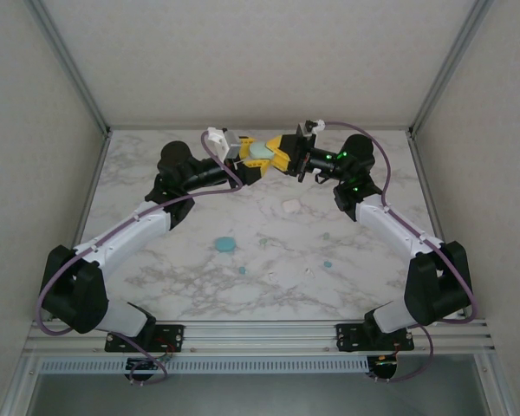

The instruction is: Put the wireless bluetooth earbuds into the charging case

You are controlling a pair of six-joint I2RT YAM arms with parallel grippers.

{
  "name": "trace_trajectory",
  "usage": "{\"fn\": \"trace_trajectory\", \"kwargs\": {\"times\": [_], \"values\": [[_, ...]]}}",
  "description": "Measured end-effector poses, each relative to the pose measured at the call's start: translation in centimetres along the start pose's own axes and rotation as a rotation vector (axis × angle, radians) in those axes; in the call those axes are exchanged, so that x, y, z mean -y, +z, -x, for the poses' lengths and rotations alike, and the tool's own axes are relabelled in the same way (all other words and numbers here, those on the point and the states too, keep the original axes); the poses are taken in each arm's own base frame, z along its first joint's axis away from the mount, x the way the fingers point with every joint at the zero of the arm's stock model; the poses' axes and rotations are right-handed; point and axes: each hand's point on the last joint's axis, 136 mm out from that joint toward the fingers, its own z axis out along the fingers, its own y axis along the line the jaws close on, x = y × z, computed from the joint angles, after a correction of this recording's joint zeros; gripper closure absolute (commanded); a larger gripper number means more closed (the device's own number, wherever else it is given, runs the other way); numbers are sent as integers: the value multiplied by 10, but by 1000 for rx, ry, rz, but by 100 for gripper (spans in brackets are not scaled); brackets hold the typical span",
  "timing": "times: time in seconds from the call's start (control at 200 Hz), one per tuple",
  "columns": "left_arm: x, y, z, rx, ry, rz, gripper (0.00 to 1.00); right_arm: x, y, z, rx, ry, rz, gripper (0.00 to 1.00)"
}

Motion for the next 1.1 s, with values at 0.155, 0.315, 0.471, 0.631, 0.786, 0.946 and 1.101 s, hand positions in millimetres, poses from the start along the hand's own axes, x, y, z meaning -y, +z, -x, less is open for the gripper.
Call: {"fn": "trace_trajectory", "kwargs": {"times": [0.155, 0.315, 0.471, 0.631, 0.786, 0.946, 1.101], "values": [[0, 0, -2, -7, 4, 0, 57, 1, 0, 1, 4, 2, -2, 73], [0, 0, -8, -28, -9, 2, 61, 8, -1, 2, 15, -7, -32, 59], [0, 0, -10, -38, -16, 2, 63, 15, -5, -3, 21, -38, -96, 40], [0, 0, -12, -44, -21, 2, 65, 8, -11, -8, 20, -161, -200, 36], [1, 0, -14, -50, -27, -4, 67, -7, -21, -18, 17, -324, -268, 33], [2, 0, -16, -61, -38, -13, 67, -4, -33, -14, 39, -493, -402, 32], [8, 1, -18, -68, -48, -38, 67, 12, -44, -13, 22, -631, -531, 31]]}}
